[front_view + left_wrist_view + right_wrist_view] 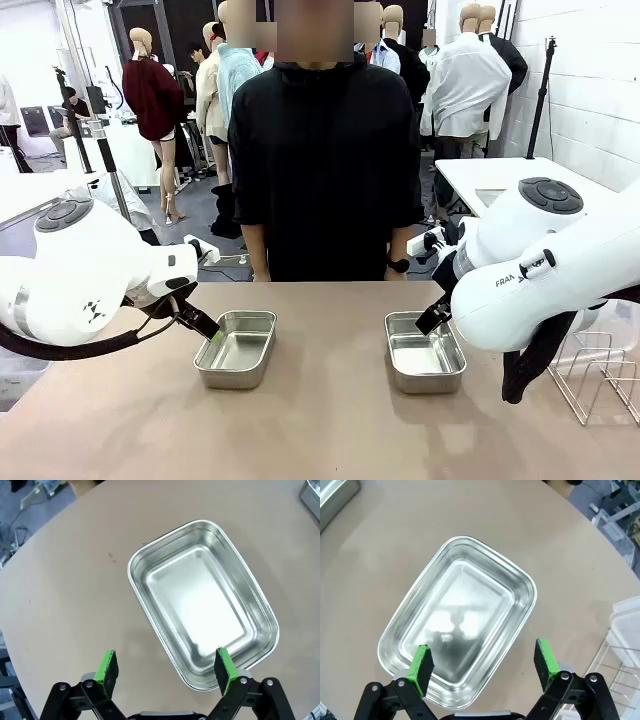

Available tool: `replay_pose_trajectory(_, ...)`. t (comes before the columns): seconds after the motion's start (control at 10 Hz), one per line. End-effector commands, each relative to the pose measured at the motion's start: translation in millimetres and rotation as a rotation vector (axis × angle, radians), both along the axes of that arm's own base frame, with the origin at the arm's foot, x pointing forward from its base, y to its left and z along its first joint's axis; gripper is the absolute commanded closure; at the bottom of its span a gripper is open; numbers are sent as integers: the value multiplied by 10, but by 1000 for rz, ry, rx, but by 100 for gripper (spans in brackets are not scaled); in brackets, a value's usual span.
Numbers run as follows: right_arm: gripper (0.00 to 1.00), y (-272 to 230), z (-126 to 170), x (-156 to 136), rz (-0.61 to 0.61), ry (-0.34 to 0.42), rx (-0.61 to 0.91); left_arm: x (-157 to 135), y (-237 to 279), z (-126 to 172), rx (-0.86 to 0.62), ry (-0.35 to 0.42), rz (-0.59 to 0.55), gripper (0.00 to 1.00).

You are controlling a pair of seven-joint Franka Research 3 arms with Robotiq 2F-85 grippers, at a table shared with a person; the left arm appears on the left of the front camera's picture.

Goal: Place the bread in airtight containers.
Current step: Lift both Airtight Container.

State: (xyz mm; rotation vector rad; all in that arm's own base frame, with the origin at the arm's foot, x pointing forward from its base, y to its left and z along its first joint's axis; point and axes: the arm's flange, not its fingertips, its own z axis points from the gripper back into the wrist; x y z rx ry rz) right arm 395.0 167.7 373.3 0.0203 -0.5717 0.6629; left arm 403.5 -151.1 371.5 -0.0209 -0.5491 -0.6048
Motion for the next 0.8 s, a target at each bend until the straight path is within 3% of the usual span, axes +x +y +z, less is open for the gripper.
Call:
replay_pose_trajectory(0.0, 0, 0, 0, 0, 0, 0, 0, 0, 0, 0, 0, 0, 0, 0)
replay_pose_trajectory(0.7, 0, 0, 0, 0, 0, 0, 0, 0, 0, 0, 0, 0, 0, 0)
